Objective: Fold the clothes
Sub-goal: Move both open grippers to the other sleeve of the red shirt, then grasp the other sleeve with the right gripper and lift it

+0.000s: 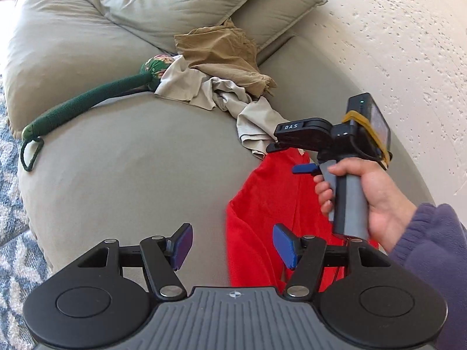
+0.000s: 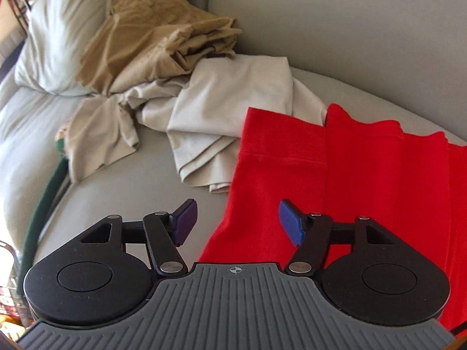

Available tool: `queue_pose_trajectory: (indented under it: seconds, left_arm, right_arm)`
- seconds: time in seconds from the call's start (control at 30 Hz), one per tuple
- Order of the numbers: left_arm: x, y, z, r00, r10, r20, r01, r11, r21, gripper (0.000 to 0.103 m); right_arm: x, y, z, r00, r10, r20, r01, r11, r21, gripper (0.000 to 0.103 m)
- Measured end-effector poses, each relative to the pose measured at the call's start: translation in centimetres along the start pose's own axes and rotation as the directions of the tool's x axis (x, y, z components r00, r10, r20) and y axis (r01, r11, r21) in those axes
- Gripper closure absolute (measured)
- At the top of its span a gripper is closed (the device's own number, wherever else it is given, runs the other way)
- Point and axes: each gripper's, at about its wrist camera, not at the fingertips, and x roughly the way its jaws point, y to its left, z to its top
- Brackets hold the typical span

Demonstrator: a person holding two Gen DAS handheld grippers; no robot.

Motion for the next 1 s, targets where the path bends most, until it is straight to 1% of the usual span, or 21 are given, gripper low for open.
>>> queue_pose_trajectory:
  seconds: [0.13,0.17,0.2,0.23,0.3,0.33,0.47,0.53,0.57,0.6,0.63,0.67,0.7,0.73,0.77,0.8,0.87,0.9,0.93,0.97,1.0]
  left_arm:
    - [0.9,1.6,0.3,1.0,-0.014,-0.018,0.012,0.998,-0.056,0.044]
    - [1.1,2.0,0.3,1.0,-0.014,-0.022,0.012,0.998,-0.065,0.044]
    - [1.3,2.3,0.2,1.0,-0.014,-0.026,0.012,0.997,-0.075,0.044]
    - [1.5,2.7,0.2,0.999,-0.014,-0.031,0.011,0.996,-0.085,0.044]
    - [1.7,3.2,0.3,0.999,-0.02,-0.033,0.017,0.995,-0.101,0.044]
    - [1.8,3.4,0.4,0.999,-0.024,-0.033,0.02,0.994,-0.109,0.044]
    - [2.0,4.5,0.7,0.997,-0.075,-0.012,0.072,0.986,-0.148,0.044]
    - [2.2,5.2,1.0,0.993,-0.114,0.006,0.113,0.978,-0.178,0.044]
    - [2.4,5.8,1.2,0.988,-0.149,0.024,0.151,0.966,-0.21,0.044]
    - [2.6,6.5,1.4,0.981,-0.189,0.048,0.195,0.949,-0.248,0.044]
    - [3.1,7.3,1.6,0.969,-0.239,0.069,0.248,0.92,-0.302,0.044]
    - [3.6,8.2,1.8,0.952,-0.291,0.091,0.304,0.882,-0.36,0.044]
    - [4.1,9.1,2.0,0.933,-0.34,0.118,0.358,0.837,-0.414,0.044]
    - [4.9,10.0,1.9,0.907,-0.396,0.144,0.414,0.773,-0.48,0.043]
    - [5.9,10.8,1.7,0.875,-0.451,0.174,0.467,0.696,-0.545,0.041]
    - [6.9,11.7,1.4,0.84,-0.5,0.208,0.513,0.61,-0.604,0.041]
    - [8.5,12.4,0.7,0.775,-0.564,0.283,0.582,0.466,-0.666,0.039]
    - [9.4,12.5,0.4,0.737,-0.594,0.323,0.617,0.397,-0.679,0.037]
    - [10.1,12.5,0.1,0.712,-0.611,0.347,0.635,0.347,-0.691,0.035]
    - [10.8,12.5,-0.2,0.691,-0.623,0.367,0.646,0.303,-0.701,0.035]
    - [11.5,12.4,-0.3,0.68,-0.624,0.385,0.649,0.267,-0.713,0.035]
  right_arm:
    - [4.4,1.3,0.1,0.993,-0.028,-0.116,0.034,0.998,0.048,0.035]
    - [4.6,1.7,-0.2,0.993,-0.065,-0.102,0.067,0.998,0.02,0.035]
    - [4.9,2.1,-0.6,0.991,-0.101,-0.086,0.101,0.995,-0.006,0.04]
    - [4.7,1.9,-0.8,0.991,-0.116,-0.063,0.117,0.993,0.003,0.046]
    - [4.4,1.1,-0.9,0.99,-0.137,-0.033,0.138,0.99,0.036,0.088]
    - [3.9,0.4,-0.9,0.992,-0.121,-0.026,0.122,0.991,0.046,0.098]
    - [1.9,-2.3,-1.0,0.998,-0.057,0.005,0.057,0.995,0.083,0.1]
    - [-0.7,-3.1,-1.3,0.996,0.072,0.059,-0.076,0.995,0.072,0.1]
    - [-1.9,-3.4,-1.4,0.987,0.137,0.086,-0.142,0.988,0.063,0.1]
    - [-3.1,-3.5,-1.5,0.968,0.236,0.088,-0.241,0.969,0.051,0.1]
    - [-4.3,-3.5,-1.6,0.939,0.333,0.089,-0.337,0.941,0.038,0.1]
    - [-5.5,-3.6,-1.6,0.9,0.426,0.089,-0.43,0.903,0.026,0.1]
    - [-6.7,-3.6,-1.7,0.853,0.515,0.087,-0.518,0.855,0.013,0.1]
    - [-7.8,-3.6,-2.0,0.809,0.582,0.08,-0.584,0.812,-0.001,0.1]
    - [-8.4,-3.2,-2.2,0.762,0.645,0.061,-0.646,0.764,-0.007,0.1]
    - [-8.8,-2.8,-2.4,0.727,0.685,0.042,-0.685,0.728,-0.004,0.1]
    - [-9.6,-1.9,-2.9,0.652,0.758,0.003,-0.758,0.652,0.005,0.1]
    - [-9.6,-1.8,-3.2,0.637,0.771,-0.004,-0.771,0.637,0.018,0.1]
    - [-9.7,-1.6,-3.5,0.622,0.783,-0.012,-0.783,0.622,0.032,0.1]
    - [-9.7,-1.5,-3.9,0.606,0.795,-0.019,-0.794,0.606,0.046,0.1]
    - [-9.8,-1.3,-4.2,0.591,0.807,-0.025,-0.804,0.591,0.061,0.1]
